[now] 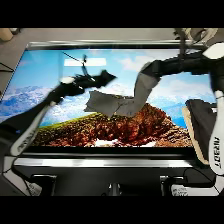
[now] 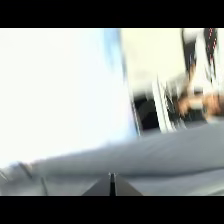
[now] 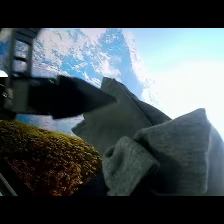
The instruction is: Fold the shirts.
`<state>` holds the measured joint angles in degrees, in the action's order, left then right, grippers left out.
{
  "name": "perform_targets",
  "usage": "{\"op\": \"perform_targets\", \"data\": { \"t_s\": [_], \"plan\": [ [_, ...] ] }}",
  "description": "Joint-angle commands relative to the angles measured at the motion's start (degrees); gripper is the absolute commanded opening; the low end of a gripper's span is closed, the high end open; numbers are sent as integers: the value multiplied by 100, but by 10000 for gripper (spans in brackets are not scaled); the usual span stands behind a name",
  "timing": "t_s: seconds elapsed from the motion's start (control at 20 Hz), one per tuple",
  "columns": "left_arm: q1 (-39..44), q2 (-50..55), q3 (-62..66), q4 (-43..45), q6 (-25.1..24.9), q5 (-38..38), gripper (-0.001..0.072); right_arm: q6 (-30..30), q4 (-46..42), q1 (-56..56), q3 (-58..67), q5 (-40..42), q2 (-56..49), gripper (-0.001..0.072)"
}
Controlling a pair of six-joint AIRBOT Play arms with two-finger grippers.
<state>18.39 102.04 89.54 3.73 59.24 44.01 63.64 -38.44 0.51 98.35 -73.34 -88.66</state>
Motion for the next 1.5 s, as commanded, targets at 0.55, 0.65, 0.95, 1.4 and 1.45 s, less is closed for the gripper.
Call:
{"op": "perform_targets", "data": {
  "t_s": [0.55, 0.65, 0.95, 1.4, 1.45],
  "plan": [
    [-2813, -3497, 2, 2013, 446, 1742, 28, -334, 739, 1694, 4, 1303, -1939, 618],
    [-2802, -3526, 2, 2277, 446, 1871, 28, 46, -739, 1051, 2, 365, -1567, 634],
    [-2761, -3526, -212, 2354, 437, 1878, 29, 745, -2363, -179, -422, -570, -1497, 683],
    [-2758, -3526, -350, 2332, 450, 1963, 29, 581, -695, -114, -527, -229, -2677, 667],
    [-2758, -3526, -350, 2332, 450, 1961, 29, 577, -699, -83, -527, -256, -2702, 634]
  ]
}}
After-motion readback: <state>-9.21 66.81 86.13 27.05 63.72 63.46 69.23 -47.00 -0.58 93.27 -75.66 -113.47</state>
